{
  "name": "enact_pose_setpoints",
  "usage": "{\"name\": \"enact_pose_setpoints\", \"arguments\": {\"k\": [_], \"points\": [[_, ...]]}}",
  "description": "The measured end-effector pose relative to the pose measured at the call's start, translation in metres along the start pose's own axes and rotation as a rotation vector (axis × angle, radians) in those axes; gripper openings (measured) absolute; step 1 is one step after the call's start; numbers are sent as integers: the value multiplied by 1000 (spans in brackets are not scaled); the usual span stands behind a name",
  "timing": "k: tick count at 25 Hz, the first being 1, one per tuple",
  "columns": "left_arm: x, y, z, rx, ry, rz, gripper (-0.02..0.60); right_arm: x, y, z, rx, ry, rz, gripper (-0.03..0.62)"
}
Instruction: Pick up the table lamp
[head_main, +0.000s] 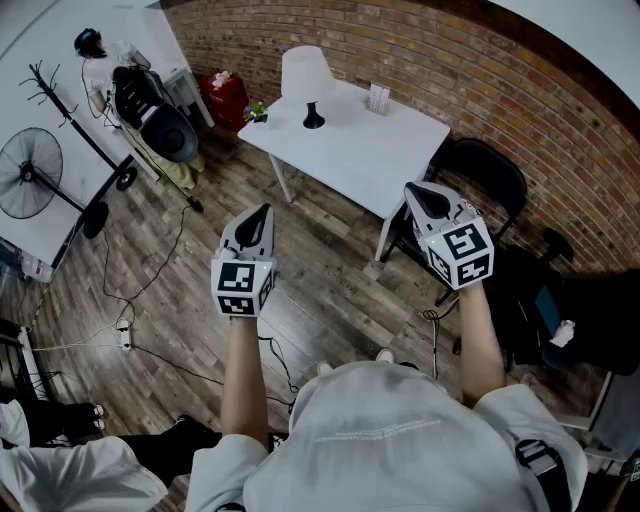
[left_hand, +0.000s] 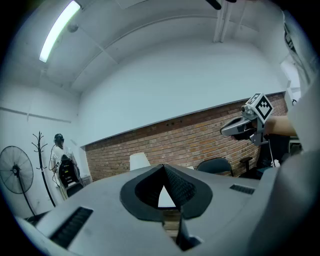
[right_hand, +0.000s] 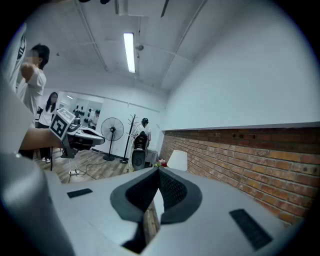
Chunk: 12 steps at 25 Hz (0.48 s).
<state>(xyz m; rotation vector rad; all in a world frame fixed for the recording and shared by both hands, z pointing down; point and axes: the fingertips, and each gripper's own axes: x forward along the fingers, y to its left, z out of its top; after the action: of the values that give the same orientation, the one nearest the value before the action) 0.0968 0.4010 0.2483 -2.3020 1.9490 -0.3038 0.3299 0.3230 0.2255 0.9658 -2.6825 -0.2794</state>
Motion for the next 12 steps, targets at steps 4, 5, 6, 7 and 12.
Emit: {"name": "enact_pose_setpoints", "arguments": {"k": [4,5,6,7,12], "points": [[-3,1,0,-27,-20,-12,12,2,4,-4,-10,16,3,0],[-3,2,-2,-33,-17,-11,12,2,5,-4,-6,14,6,0],[-3,3,-4,-34,-8,-11,12,2,6,-4,2,10,8,0],[-3,4,-7,-31,6,-12,12,2,7,-2,12,5,10,2],[-7,9,-18,-24,37,-41,12,6,12,1,34,1,-5,2]]}}
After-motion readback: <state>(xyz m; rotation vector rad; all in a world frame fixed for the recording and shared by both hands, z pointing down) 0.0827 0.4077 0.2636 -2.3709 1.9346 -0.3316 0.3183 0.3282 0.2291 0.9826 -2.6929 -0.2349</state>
